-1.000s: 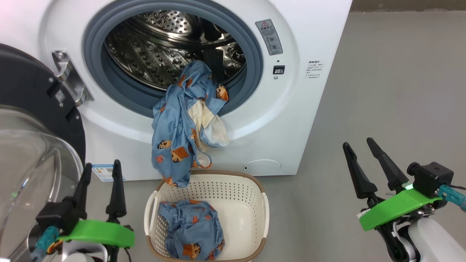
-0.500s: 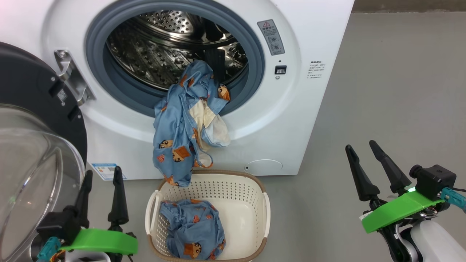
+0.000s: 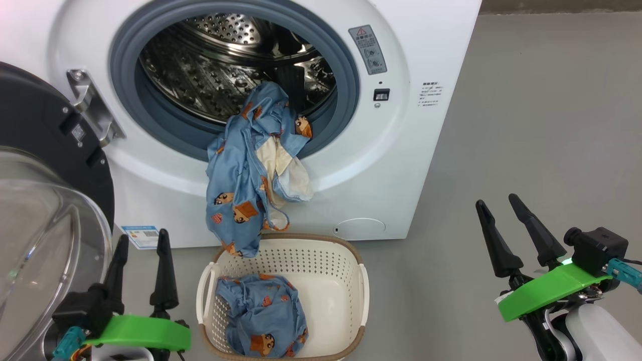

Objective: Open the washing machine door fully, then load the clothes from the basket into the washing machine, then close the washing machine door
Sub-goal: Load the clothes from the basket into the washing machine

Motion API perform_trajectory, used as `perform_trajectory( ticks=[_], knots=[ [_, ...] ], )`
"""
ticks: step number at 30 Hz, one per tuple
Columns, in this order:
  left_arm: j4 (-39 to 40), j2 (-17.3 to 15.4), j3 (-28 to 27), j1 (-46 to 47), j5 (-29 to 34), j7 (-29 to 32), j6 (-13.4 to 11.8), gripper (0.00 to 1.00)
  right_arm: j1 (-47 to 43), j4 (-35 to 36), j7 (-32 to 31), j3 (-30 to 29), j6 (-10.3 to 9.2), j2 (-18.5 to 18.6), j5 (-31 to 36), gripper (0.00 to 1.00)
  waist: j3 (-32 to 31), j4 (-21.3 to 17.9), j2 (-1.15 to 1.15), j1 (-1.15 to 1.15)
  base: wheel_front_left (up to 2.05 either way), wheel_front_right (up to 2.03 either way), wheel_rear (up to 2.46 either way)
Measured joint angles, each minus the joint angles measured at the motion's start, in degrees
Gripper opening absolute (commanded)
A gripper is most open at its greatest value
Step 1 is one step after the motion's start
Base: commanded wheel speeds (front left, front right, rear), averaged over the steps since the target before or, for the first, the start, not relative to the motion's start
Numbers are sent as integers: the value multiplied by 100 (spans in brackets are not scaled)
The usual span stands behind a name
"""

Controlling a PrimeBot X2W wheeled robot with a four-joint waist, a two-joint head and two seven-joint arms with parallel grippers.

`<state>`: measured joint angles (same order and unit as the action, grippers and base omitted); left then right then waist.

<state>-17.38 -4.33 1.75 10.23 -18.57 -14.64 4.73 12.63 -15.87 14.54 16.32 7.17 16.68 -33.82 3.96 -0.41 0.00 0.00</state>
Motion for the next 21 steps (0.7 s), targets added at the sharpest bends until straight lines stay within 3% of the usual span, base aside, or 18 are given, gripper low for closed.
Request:
perform_trajectory(
  ticks=[13,21],
  knots=[
    [-477,-25,192,98,-48,278,56,100,5,29,0,7,0,-2,1,100,224,-86,0,0,0,0,0],
    [-1168,-33,414,776,-220,631,137,100,185,111,0,5,0,-3,7,100,619,-219,0,0,0,0,0]
  ],
)
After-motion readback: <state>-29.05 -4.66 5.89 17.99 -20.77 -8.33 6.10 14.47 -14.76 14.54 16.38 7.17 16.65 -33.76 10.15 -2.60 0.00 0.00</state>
